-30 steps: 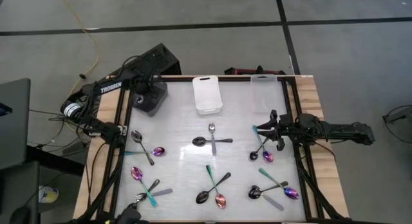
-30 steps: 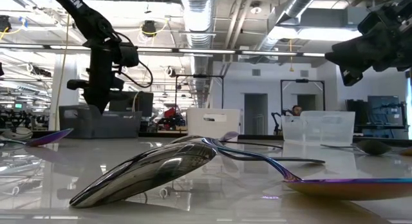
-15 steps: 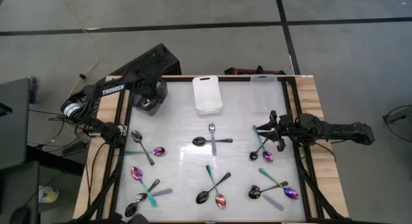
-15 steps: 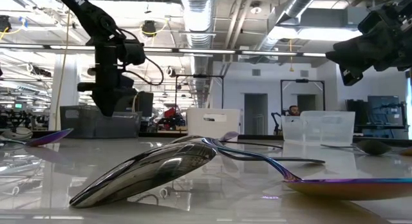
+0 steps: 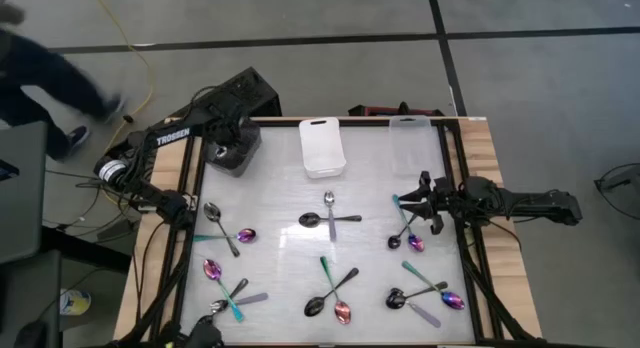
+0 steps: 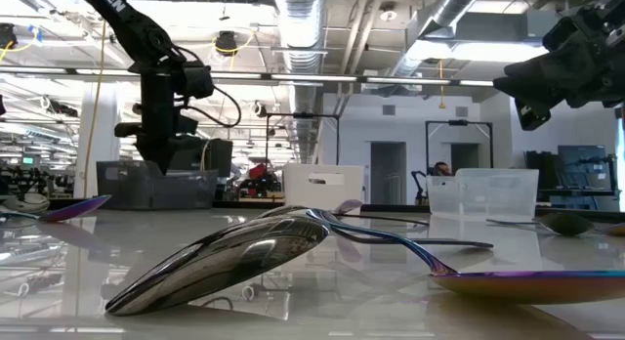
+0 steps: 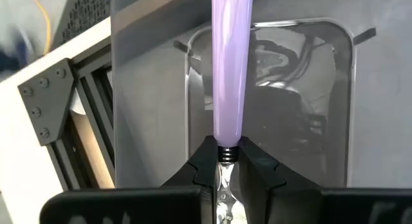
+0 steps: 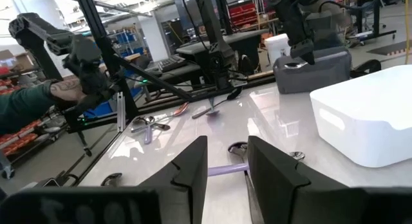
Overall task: Sort silverware by color (type)
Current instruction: Put the purple spoon into the transparent black bin
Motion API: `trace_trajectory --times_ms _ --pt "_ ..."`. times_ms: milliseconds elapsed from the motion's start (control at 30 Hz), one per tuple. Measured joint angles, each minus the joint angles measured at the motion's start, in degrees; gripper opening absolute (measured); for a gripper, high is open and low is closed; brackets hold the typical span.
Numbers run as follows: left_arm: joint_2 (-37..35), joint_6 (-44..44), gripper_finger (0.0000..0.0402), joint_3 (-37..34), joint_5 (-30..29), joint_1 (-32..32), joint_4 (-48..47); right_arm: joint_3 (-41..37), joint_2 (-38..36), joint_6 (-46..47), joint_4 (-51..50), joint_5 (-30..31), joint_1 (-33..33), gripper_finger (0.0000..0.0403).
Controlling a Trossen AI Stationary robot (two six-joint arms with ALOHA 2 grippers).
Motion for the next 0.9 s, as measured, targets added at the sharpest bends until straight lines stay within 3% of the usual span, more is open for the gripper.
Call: trace_trajectory --times_ms 167,433,633,900 --pt "0.0 -1.1 0.0019 0.0 1.2 3.5 -0.5 0.0 0.0 1.2 0.1 0.0 0.0 0.0134" --pt "0.0 -4.8 0.0019 0.7 1.3 2.9 -1.5 0.0 0.0 3.1 0.0 0.0 0.0 0.0134" --pt "-0.1 -1.2 0.0019 0.7 5.0 -2.7 -2.2 0.0 0.0 2.9 0.0 -0.7 0.0 0.0134" --pt "-0.1 -1.1 0.0019 0.7 1.1 -8.2 -1.9 0.0 0.0 2.5 0.0 -0.9 0.0 0.0134"
